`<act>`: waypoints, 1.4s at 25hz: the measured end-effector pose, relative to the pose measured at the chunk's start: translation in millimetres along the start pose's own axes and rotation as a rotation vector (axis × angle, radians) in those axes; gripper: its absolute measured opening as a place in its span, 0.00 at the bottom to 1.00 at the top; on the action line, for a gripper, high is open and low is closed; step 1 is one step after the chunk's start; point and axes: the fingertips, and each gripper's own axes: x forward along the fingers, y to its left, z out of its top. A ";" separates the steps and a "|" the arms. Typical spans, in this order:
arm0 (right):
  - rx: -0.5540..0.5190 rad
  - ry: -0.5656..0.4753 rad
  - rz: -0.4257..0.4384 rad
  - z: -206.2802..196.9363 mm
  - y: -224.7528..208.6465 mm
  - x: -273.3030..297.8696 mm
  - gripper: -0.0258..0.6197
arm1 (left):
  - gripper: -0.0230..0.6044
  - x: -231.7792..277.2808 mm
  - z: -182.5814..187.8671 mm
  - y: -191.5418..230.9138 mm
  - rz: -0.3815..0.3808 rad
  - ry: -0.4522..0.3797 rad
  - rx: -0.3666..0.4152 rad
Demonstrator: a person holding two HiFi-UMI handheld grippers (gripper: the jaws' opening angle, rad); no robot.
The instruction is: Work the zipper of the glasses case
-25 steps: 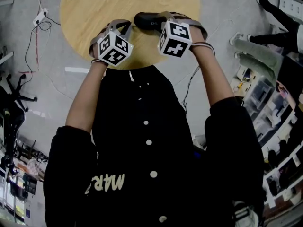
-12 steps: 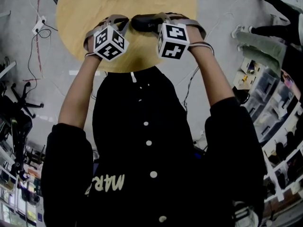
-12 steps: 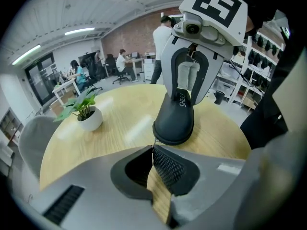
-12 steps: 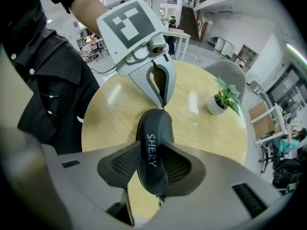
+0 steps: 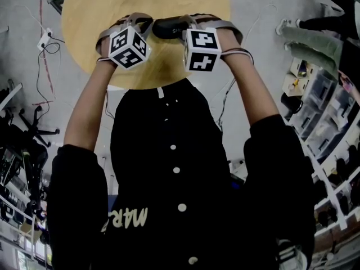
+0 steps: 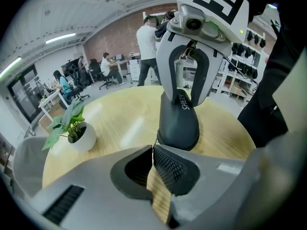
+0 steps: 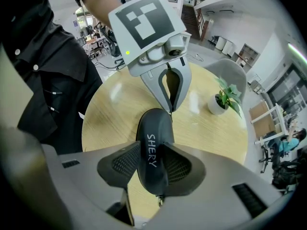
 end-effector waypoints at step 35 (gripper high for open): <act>0.226 -0.141 -0.162 -0.4 -6.4 -51.9 0.26 | 0.19 -90.7 31.9 -1.9 0.108 -0.180 -0.135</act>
